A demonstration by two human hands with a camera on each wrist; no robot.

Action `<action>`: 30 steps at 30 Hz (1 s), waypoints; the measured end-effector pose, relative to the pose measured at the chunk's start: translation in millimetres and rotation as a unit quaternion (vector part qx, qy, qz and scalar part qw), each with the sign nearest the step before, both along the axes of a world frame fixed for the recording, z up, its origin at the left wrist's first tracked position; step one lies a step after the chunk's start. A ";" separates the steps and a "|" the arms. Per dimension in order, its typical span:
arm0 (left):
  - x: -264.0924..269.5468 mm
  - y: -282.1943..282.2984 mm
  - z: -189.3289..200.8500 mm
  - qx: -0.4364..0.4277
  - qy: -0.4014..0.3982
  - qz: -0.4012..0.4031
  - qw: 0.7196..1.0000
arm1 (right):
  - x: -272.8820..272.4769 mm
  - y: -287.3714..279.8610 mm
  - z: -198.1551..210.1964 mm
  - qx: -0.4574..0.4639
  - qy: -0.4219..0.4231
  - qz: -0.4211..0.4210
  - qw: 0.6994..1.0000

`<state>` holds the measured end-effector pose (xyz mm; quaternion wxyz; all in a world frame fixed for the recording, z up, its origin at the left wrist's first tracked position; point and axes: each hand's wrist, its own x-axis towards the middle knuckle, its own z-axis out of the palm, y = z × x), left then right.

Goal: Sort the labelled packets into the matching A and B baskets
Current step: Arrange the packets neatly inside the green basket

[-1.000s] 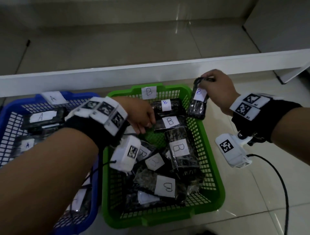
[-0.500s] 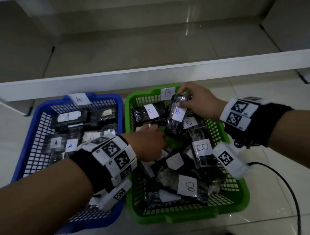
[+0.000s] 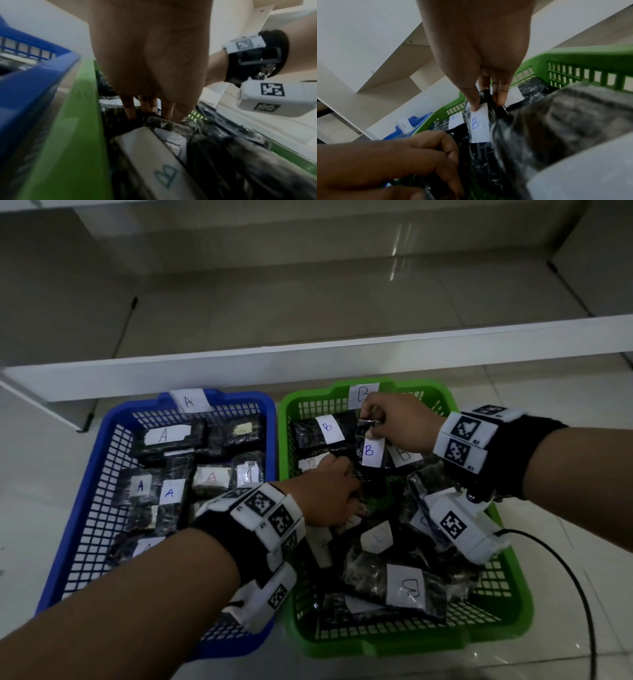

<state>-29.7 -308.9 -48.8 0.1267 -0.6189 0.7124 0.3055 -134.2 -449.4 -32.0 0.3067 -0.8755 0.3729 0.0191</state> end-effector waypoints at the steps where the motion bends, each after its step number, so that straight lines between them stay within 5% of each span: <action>1: 1.2 0.1 2.6 0.008 0.015 0.009 1.000 | -0.1 0.4 -0.5 0.002 0.001 0.001 1.000; 10: -0.3 15.7 31.9 0.087 0.079 0.008 0.993 | 3.3 3.2 1.4 0.103 0.046 0.028 0.993; 17: 9.7 47.3 31.1 0.012 0.106 -0.029 0.994 | 6.4 24.4 -19.0 0.008 0.168 0.132 0.977; 23: 24.7 50.9 30.1 -0.027 0.170 0.052 0.984 | 2.4 36.2 -31.8 -0.065 0.180 0.161 0.968; 30: 30.3 28.8 20.6 -0.064 0.133 0.104 0.984 | 3.8 24.3 -25.1 -0.039 0.162 0.168 0.972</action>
